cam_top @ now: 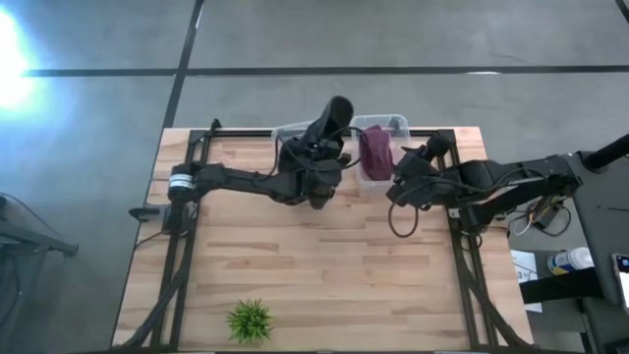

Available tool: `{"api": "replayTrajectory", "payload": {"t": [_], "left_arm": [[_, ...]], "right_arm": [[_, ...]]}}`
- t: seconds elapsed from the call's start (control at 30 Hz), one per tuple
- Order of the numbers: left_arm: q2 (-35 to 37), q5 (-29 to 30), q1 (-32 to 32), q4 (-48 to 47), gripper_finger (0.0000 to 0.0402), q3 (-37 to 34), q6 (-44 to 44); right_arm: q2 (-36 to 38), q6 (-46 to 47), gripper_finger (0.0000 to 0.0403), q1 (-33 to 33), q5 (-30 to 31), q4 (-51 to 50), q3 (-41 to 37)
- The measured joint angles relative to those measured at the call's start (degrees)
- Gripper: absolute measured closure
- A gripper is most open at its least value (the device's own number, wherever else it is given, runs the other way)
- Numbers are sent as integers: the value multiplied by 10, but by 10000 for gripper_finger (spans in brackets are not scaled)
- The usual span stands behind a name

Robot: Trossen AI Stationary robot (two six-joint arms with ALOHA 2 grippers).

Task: Pick & Place hat
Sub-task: Put the black cap into the left transparent bin

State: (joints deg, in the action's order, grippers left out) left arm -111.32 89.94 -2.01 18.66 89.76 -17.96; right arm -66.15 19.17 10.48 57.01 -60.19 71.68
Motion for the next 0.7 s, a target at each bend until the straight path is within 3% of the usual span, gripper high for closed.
{"api": "replayTrajectory", "payload": {"t": [0.27,0.53,0.7], "left_arm": [[73,2,2,-1,392,-96,151],[125,-10,9,-2,390,-224,271],[130,-33,26,-3,374,-244,287]], "right_arm": [[29,4,188,0,7,10,-1],[12,4,188,0,17,10,-1],[-11,4,188,0,16,12,-1]]}}
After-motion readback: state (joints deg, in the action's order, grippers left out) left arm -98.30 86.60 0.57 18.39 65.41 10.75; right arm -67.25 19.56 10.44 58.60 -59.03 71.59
